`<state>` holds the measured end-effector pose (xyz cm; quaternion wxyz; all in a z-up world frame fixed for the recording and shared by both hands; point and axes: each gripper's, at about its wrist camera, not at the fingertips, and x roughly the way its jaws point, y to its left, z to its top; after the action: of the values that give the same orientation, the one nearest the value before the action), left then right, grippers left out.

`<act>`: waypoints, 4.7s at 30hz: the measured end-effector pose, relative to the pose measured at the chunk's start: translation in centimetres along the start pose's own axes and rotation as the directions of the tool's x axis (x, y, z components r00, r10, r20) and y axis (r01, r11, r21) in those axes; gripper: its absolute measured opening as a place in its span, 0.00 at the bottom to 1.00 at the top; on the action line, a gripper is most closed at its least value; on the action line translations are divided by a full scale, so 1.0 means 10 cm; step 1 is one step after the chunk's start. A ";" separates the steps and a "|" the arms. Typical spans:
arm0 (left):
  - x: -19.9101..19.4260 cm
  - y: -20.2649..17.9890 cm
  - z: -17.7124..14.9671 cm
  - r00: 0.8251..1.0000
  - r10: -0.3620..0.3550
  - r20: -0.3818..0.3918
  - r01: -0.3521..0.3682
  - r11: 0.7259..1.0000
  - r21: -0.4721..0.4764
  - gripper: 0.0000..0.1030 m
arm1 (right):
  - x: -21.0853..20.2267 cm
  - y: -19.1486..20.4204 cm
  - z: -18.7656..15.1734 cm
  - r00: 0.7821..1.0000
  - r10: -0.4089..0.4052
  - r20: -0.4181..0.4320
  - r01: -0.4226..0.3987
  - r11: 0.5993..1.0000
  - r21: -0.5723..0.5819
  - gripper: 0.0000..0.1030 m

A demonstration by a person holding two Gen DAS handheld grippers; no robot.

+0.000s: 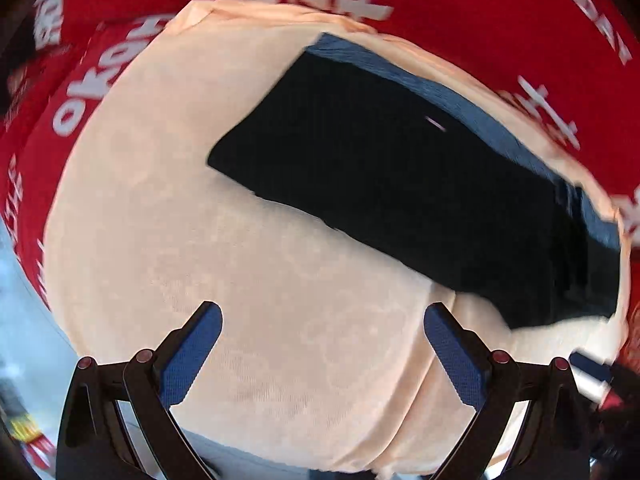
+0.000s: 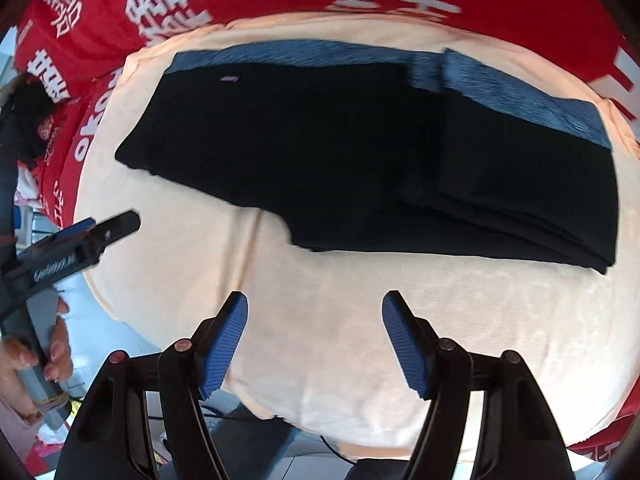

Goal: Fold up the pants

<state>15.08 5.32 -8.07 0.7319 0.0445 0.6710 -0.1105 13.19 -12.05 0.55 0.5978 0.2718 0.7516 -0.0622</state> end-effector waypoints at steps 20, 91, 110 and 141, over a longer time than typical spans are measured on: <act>0.20 0.15 0.35 0.996 -0.080 0.036 0.084 0.991 -0.101 0.99 | 0.19 0.20 0.16 0.998 -0.016 -0.057 0.012 0.998 -0.069 0.71; -0.31 -1.47 0.06 0.861 0.021 0.509 -0.298 0.832 0.469 0.38 | 0.32 1.36 2.21 0.921 0.234 -0.311 -0.315 0.917 -0.244 0.14; -0.81 -4.12 -1.04 0.889 -0.298 0.349 -0.114 0.593 0.797 0.49 | -1.19 -2.00 0.75 0.739 0.647 0.188 -0.667 0.742 0.068 0.15; 0.33 -2.84 -0.12 0.996 0.011 0.093 -0.048 0.912 0.408 0.84 | -0.79 -2.85 -0.22 0.947 0.194 0.256 -0.251 0.944 0.213 0.24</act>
<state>7.82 -22.37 -9.09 0.7370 0.2022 0.5989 -0.2393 -1.41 -37.85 1.91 0.6469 0.4172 0.6276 -0.1166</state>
